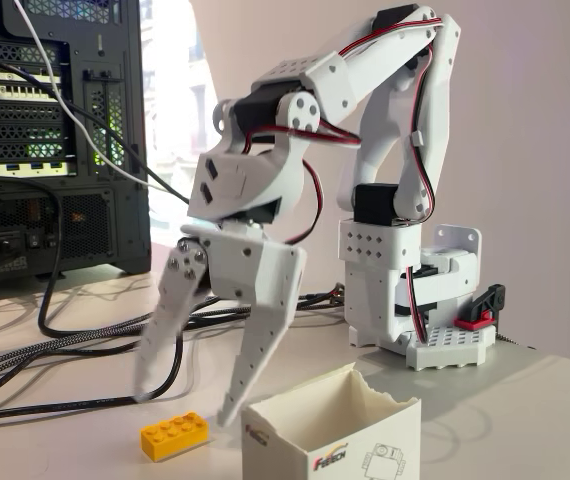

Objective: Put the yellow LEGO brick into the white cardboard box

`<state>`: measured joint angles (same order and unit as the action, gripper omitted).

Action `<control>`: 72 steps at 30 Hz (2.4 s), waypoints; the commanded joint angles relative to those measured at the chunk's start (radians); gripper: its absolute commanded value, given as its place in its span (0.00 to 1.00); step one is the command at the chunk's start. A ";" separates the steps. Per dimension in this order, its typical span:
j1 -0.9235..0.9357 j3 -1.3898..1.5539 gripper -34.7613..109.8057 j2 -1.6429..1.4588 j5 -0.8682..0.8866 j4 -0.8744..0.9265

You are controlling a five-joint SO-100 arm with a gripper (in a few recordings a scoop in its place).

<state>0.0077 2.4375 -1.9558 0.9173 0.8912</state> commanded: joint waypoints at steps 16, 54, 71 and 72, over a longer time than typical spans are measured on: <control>0.060 -0.132 0.32 -0.005 -0.035 -0.020; 0.011 -0.264 0.39 0.201 0.494 0.054; 0.011 -0.311 0.19 0.265 0.502 0.054; 0.012 -0.313 0.19 0.264 0.495 0.054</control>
<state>0.0061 2.1936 -1.6659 1.4174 0.9388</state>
